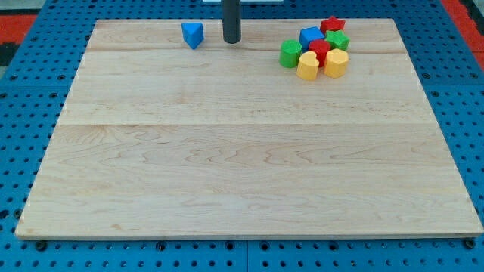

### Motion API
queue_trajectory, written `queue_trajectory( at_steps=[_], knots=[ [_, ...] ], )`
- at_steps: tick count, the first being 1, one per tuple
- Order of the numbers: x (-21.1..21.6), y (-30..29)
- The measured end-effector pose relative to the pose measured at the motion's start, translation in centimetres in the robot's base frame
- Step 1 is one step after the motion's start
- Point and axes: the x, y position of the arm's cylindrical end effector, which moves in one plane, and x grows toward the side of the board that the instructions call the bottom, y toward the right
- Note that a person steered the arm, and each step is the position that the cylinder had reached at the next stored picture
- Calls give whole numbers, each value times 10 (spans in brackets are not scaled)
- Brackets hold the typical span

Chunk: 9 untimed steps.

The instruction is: Slide the blue cube into the blue triangle

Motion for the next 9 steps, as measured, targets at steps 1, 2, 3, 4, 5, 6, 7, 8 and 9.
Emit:
queue_trajectory(
  at_steps=[1, 2, 3, 4, 5, 6, 7, 8, 9],
  knots=[
    [0, 0],
    [0, 0],
    [0, 0],
    [0, 0],
    [0, -1],
    [0, -1],
    [-25, -5],
    [-30, 11],
    [-47, 72]
  ],
)
